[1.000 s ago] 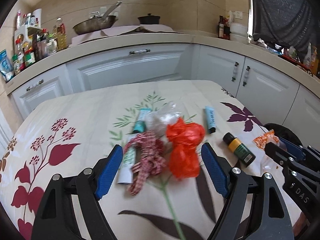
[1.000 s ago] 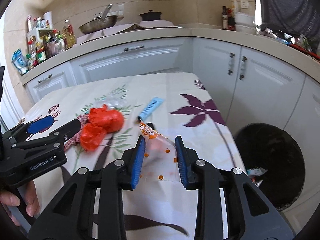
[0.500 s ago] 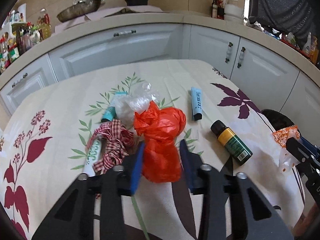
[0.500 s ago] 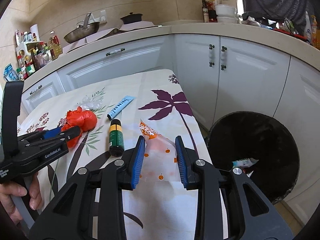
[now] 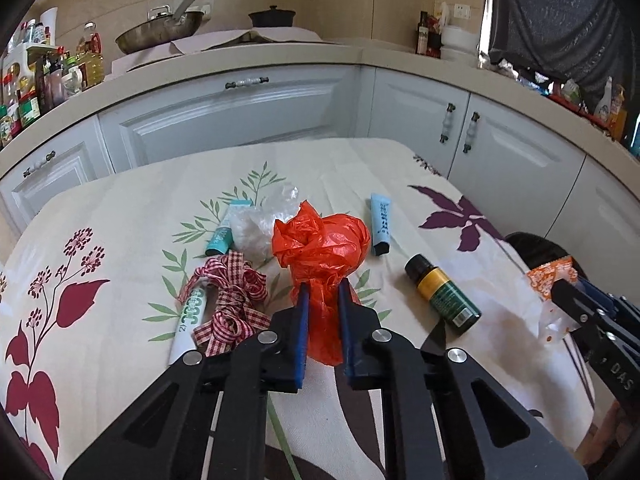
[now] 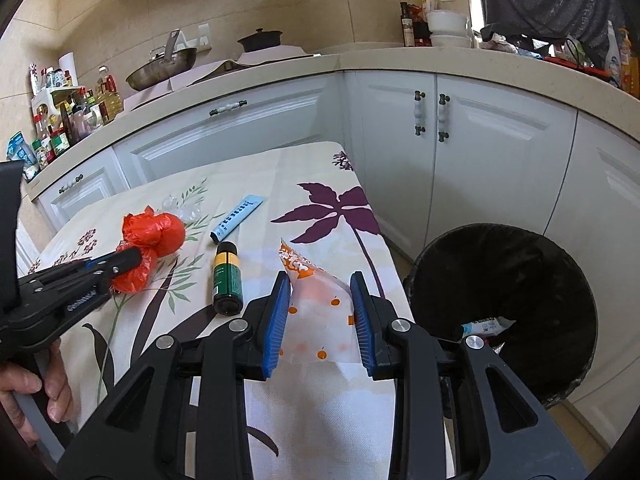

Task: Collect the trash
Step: 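Grasp the red plastic bag with the left gripper while the right gripper holds the clear bag, then carry the red bag and clear bag over the black bin and open both grippers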

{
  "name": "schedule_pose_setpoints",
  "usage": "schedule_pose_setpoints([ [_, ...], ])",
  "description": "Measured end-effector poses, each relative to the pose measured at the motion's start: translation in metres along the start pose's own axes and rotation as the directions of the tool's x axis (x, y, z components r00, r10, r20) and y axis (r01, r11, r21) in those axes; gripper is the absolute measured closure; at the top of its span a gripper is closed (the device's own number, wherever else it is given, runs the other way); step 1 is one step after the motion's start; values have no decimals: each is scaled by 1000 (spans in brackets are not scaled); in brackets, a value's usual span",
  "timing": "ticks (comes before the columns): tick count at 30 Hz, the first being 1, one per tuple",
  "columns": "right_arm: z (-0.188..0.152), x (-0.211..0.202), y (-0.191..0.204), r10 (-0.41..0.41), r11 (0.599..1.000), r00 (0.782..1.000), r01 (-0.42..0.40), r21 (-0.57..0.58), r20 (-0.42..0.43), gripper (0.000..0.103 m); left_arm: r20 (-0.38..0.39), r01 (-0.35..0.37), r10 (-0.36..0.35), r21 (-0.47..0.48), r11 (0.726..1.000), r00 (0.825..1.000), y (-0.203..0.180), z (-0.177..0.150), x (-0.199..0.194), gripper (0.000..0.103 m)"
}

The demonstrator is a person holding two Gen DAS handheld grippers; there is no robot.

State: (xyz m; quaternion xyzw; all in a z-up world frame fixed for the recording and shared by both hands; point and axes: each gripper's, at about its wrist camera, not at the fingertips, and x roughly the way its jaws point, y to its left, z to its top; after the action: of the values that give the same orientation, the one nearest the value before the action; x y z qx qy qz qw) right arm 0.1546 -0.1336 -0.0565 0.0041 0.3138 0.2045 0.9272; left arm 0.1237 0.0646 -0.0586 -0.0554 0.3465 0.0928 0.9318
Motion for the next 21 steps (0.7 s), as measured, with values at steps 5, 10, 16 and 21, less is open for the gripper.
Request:
schedule_pose_setpoints([
  [5,5,-8,-4,-18,1000,999,18,3,31,73,38,23,-23,-7,1000,999,-2,5,-17,89],
  [10,9,-18,-11,-51,999,997,51,5,58,73,84,52,-53,4,999,995,-12,12,-33,89],
  [16,11,-32,-33,-111,993,990,109,33,83,73,111,103,-107,43,994,988,-36,16,-41,89],
  [21,10,-46,-58,-174,983,980,168,66,101,73,112,152,-162,86,985,980,-61,17,-43,89],
])
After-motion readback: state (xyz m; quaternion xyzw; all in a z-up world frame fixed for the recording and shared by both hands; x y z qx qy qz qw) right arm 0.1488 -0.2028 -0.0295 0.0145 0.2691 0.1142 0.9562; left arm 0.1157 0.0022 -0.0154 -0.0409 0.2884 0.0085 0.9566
